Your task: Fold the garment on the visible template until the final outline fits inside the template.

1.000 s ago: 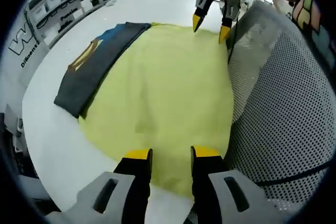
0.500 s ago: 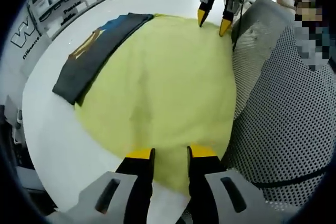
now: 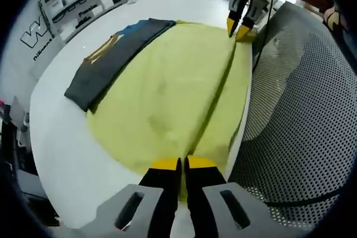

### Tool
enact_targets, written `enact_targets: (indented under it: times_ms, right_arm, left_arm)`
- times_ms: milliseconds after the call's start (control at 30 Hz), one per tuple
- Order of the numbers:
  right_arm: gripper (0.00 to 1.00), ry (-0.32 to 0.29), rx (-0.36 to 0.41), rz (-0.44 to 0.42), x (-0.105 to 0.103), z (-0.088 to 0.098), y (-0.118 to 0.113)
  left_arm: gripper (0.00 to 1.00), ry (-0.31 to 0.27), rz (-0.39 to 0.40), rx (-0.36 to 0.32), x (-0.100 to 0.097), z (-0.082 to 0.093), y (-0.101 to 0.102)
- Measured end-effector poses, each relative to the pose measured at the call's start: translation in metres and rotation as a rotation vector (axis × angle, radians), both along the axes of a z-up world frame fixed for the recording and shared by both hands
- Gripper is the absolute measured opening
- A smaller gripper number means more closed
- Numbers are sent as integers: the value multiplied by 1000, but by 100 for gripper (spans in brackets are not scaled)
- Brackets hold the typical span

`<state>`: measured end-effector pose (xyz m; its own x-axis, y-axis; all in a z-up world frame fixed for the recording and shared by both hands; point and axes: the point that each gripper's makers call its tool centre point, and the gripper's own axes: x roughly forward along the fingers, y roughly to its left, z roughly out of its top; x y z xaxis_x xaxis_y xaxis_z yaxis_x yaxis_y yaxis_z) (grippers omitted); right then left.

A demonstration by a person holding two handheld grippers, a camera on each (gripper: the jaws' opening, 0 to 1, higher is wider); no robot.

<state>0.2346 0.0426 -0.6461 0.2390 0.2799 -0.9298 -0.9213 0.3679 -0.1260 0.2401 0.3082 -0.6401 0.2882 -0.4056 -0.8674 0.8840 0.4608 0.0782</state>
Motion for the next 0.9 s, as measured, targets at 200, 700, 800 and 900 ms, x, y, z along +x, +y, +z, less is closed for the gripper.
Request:
enact_targets:
  times_ms: [200, 700, 800, 900]
  right_arm:
    - [0, 33, 52, -117, -4, 3, 0]
    - [0, 212, 127, -211, -24, 38, -1]
    - [0, 279, 99, -142, -37, 40, 0]
    - [0, 305, 83, -126, -45, 42, 2]
  left_arm:
    - [0, 14, 61, 12, 0, 1, 1]
    - [0, 149, 139, -69, -19, 23, -2]
    - [0, 154, 96, -35, -26, 27, -2]
    - [0, 180, 107, -13, -32, 28, -3]
